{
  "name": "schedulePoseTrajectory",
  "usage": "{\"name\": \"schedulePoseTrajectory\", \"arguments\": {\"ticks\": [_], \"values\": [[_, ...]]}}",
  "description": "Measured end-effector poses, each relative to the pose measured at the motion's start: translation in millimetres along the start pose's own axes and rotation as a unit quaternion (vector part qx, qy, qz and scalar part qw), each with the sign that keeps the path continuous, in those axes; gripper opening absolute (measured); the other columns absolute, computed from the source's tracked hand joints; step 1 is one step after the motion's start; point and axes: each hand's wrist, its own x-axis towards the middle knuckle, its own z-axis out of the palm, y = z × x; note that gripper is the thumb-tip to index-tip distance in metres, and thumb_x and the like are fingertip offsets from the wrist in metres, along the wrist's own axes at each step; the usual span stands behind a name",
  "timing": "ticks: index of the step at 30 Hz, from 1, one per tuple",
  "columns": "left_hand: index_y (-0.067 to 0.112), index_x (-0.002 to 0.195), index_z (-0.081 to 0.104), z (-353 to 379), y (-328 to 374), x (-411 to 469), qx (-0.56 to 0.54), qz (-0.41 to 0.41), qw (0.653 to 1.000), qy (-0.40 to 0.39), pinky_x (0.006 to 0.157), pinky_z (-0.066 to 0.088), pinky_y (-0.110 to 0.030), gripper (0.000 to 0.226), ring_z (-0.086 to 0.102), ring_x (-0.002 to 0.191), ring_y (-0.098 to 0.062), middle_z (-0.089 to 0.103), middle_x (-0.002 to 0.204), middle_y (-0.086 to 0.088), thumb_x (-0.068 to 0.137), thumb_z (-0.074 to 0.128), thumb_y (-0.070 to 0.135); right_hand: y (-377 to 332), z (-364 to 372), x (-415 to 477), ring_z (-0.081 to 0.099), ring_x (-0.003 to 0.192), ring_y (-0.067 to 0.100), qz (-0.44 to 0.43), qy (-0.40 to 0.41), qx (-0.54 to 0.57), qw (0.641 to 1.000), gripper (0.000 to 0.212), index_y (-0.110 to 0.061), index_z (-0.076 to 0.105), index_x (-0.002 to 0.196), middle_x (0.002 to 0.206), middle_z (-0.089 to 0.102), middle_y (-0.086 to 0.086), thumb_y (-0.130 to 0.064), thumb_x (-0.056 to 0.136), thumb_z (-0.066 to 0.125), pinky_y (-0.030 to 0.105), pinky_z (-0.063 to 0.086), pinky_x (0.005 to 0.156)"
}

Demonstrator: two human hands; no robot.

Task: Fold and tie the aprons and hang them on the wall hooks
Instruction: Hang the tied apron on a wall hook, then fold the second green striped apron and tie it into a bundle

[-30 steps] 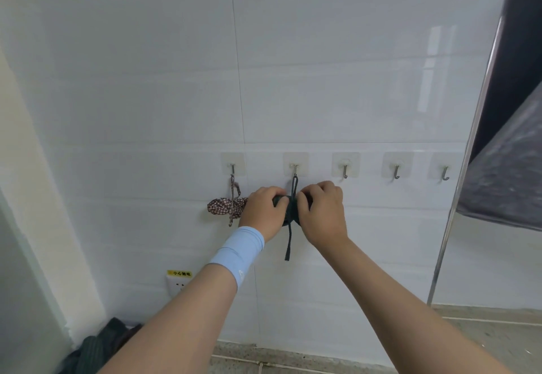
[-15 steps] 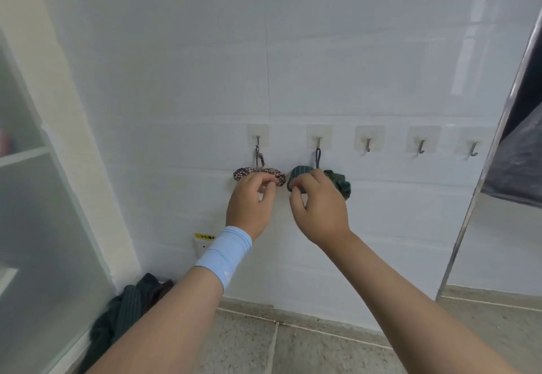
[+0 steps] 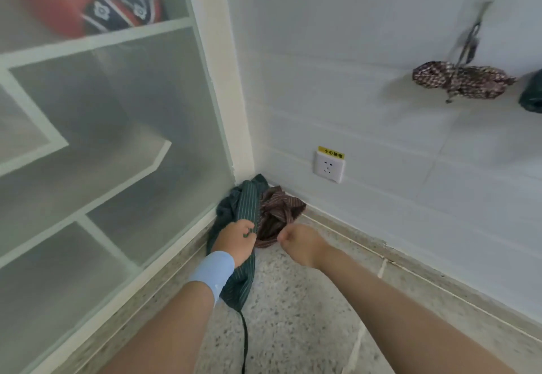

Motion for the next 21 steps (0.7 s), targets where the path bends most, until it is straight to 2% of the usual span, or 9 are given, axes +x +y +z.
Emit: {"name": "schedulePoseTrajectory", "arguments": {"ticks": [2,5,7,9,12,14,16,18,21], "values": [[0.031,0.140,0.046,2.2,-35.8,15.0,0.022,-0.038,0.999,-0.012,0.078,0.052,-0.033,0.041,0.062,0.097,-0.021,0.047,0.138,-0.004,0.098,0.047,0.029,-4.1,27.8,23.8,0.058,0.081,0.016,0.022,-0.041,0.032,0.998,0.017,-0.017,0.064,0.102,0.092,0.062,-0.002,-0.022,0.098,0.048,0.026,0.047,0.072],[0.039,0.147,0.036,12.1,-74.2,40.6,0.032,-0.086,0.994,-0.056,0.071,0.053,-0.030,0.053,0.065,0.092,-0.021,0.037,0.149,-0.004,0.096,0.049,0.029,-8.8,57.8,61.7,0.054,0.089,0.015,0.058,-0.043,0.054,0.996,0.009,-0.023,0.057,0.104,0.099,0.056,-0.004,-0.022,0.097,0.052,0.027,0.045,0.082],[0.041,0.151,0.028,21.6,-91.6,54.8,0.018,-0.118,0.988,-0.101,0.089,0.053,-0.033,0.061,0.059,0.115,-0.026,0.026,0.158,-0.005,0.096,0.050,0.026,-5.8,77.7,83.6,0.051,0.080,0.011,0.104,-0.055,0.099,0.988,0.005,-0.026,0.048,0.099,0.093,0.052,-0.005,-0.024,0.096,0.051,0.022,0.042,0.073],[0.037,0.155,0.016,31.4,-102.8,63.0,0.004,-0.133,0.979,-0.156,0.108,0.041,-0.034,0.070,0.039,0.138,-0.029,0.013,0.163,-0.005,0.096,0.051,0.023,-4.7,98.3,99.7,0.046,0.066,0.007,0.155,-0.107,0.164,0.968,0.006,-0.020,0.045,0.096,0.085,0.049,-0.005,-0.020,0.095,0.051,0.017,0.037,0.056],[0.029,0.157,0.002,41.7,-112.0,63.1,-0.069,-0.148,0.963,-0.217,0.114,0.033,-0.033,0.084,0.043,0.133,-0.024,0.037,0.153,0.000,0.094,0.056,0.020,-0.5,125.7,116.9,0.062,0.078,0.018,0.185,-0.068,0.250,0.948,0.052,-0.016,0.035,0.132,0.111,0.060,0.005,-0.014,0.090,0.066,0.021,0.046,0.049],[0.025,0.156,-0.009,42.9,-114.4,61.1,-0.153,-0.180,0.941,-0.240,0.111,0.034,-0.029,0.093,0.044,0.134,-0.019,0.043,0.150,0.002,0.094,0.061,0.021,-5.9,134.2,119.9,0.066,0.068,0.023,0.214,-0.042,0.307,0.926,0.067,-0.014,0.026,0.139,0.115,0.059,0.010,-0.015,0.089,0.070,0.024,0.044,0.041],[0.023,0.157,0.002,42.6,-119.0,61.5,-0.250,-0.197,0.924,-0.214,0.095,0.049,-0.023,0.089,0.060,0.113,-0.014,0.059,0.134,0.000,0.093,0.064,0.016,-7.1,139.7,124.1,0.057,0.052,0.018,0.234,-0.033,0.334,0.912,0.065,-0.010,0.027,0.135,0.100,0.061,0.015,-0.016,0.089,0.072,0.022,0.036,0.036],[0.021,0.151,0.029,36.2,-117.8,56.8,-0.295,-0.204,0.923,-0.138,0.071,0.056,-0.020,0.071,0.069,0.085,-0.014,0.068,0.112,-0.001,0.090,0.065,0.009,-8.5,139.9,124.0,0.055,0.055,0.017,0.211,-0.023,0.350,0.912,0.060,-0.014,0.031,0.135,0.098,0.062,0.014,-0.009,0.089,0.069,0.022,0.040,0.038],[0.029,0.135,0.044,21.0,-113.3,51.4,-0.179,-0.154,0.970,0.051,0.088,0.055,-0.038,0.047,0.064,0.092,-0.015,0.062,0.118,0.001,0.092,0.059,0.017,-9.5,131.6,117.8,0.069,0.084,0.028,0.165,-0.019,0.402,0.900,0.045,-0.010,0.056,0.130,0.112,0.069,0.016,0.009,0.089,0.053,0.034,0.060,0.066]]}}
